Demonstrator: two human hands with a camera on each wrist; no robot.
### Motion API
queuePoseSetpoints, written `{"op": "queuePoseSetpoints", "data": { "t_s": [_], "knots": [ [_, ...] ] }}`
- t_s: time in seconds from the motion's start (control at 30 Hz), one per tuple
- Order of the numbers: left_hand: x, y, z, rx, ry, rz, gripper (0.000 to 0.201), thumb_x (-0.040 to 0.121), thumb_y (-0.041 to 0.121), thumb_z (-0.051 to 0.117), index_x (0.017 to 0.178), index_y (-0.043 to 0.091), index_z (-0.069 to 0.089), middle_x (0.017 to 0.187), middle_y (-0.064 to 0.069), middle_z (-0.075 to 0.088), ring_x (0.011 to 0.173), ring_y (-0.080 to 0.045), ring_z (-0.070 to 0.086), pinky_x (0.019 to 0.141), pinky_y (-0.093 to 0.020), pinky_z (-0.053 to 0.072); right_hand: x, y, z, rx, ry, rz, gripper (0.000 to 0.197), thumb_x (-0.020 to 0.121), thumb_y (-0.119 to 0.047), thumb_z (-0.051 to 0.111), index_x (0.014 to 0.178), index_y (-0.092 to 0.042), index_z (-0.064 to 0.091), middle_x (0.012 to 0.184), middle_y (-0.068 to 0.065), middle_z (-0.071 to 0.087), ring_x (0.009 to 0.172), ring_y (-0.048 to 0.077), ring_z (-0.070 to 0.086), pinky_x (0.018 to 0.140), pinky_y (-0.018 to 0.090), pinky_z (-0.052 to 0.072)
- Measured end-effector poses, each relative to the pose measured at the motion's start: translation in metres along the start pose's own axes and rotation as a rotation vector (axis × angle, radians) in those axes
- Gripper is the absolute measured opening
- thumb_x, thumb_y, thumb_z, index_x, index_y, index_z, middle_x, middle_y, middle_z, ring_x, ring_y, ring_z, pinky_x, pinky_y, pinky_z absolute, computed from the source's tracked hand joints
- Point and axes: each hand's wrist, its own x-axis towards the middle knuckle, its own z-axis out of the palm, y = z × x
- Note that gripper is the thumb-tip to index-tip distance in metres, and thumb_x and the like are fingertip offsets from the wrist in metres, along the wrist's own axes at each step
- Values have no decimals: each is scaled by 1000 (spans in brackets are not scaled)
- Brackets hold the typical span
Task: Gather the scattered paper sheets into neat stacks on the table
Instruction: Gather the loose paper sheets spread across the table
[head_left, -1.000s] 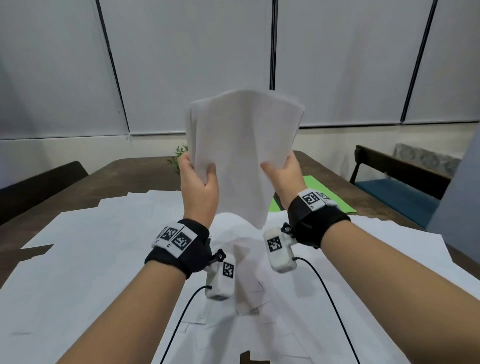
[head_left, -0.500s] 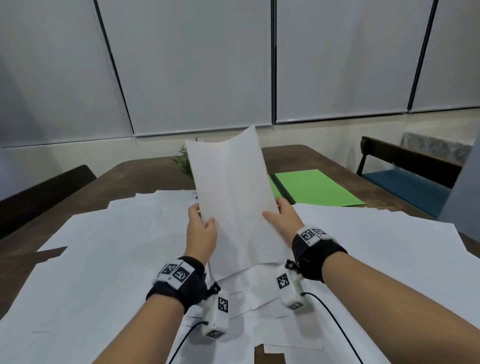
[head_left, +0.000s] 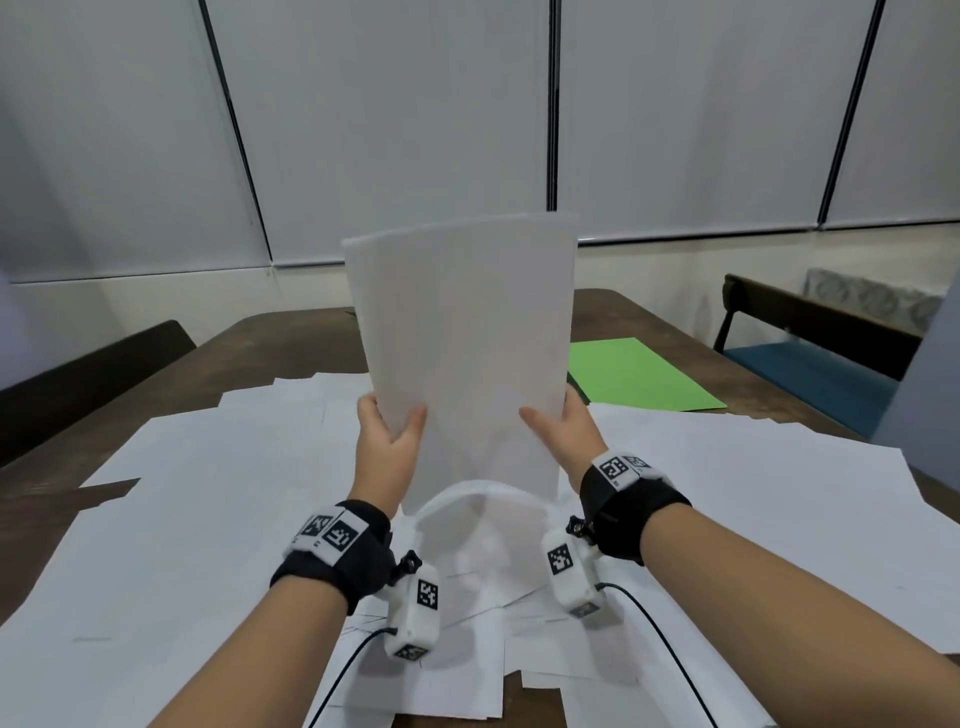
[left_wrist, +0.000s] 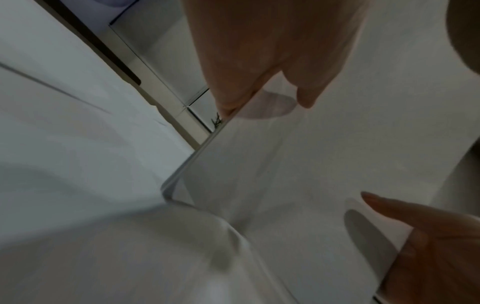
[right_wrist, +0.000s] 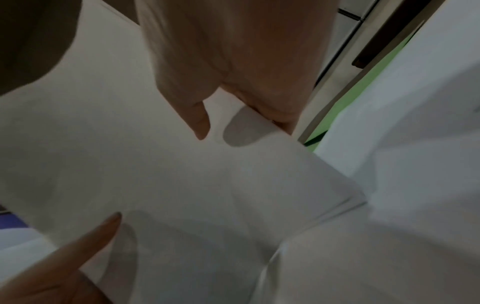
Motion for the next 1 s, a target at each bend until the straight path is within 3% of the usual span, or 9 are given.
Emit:
{"op": "queuePoseSetpoints", "data": {
  "t_s": [0.1,0.23,0.4,0.5,0.57,0.63,0.7,0.8,1.0],
  "knots": [
    [-7,-14,0,143,-58,-74,25,96,20,53,118,13,43,109,0,58,105,-23,59,91,-37,48,-8,11,3,-86,-33,94,32,90,-11,58,122,-15,50,119,8,63,108,24,61,100,41,47],
    [2,-4,-3,173,-72,-52,25,98,14,47,123,17,46,110,1,56,100,-20,55,88,-33,45,-4,-1,-1,-136,6,61,31,92,-10,53,124,-10,52,112,5,62,103,22,60,95,34,48],
    [14,-7,-12,144,-252,-278,29,96,7,44,123,15,48,114,-7,63,102,-29,61,91,-43,51,-2,-9,-25,-322,-101,222,34,91,-25,62,120,-10,54,118,11,64,103,28,63,90,41,52],
    [12,-31,-14,272,-319,-450,34,91,4,44,125,2,51,116,-18,62,102,-33,60,91,-39,49,-8,-6,-50,-652,-275,380,52,90,-47,60,129,-12,53,126,6,58,108,22,55,85,32,44],
    [3,-36,-13,627,-433,-551,37,95,5,43,131,2,47,130,-17,54,117,-31,53,100,-32,37,-9,1,-72,-972,-335,410,66,83,-57,63,132,-12,55,134,4,55,116,23,53,92,29,40],
    [-5,-37,-14,1120,-634,-410,40,95,7,48,134,3,45,137,-14,51,127,-29,47,106,-28,29,-8,6,-93,-1157,-348,468,70,69,-65,71,122,-21,63,130,2,60,114,26,57,94,32,43],
    [-2,-42,-12,1344,-758,-327,41,94,11,54,133,1,47,136,-15,52,127,-30,48,109,-31,32,-9,9,-111,-1214,-318,560,62,58,-62,80,106,-23,68,116,3,67,102,26,62,90,33,48],
    [0,-34,-8,1476,-841,-274,37,99,9,40,133,-4,45,138,-19,48,128,-32,45,106,-33,33,-13,7,-127,-1229,-248,636,60,50,-56,86,97,-22,69,98,4,71,83,23,66,78,29,53],
    [3,-30,-6,1549,-918,-290,41,101,4,31,140,-6,35,142,-22,42,129,-33,42,103,-34,32,-10,12,-141,-1273,-170,644,65,57,-56,84,107,-18,67,107,5,70,95,25,64,92,35,52]
  ]
}}
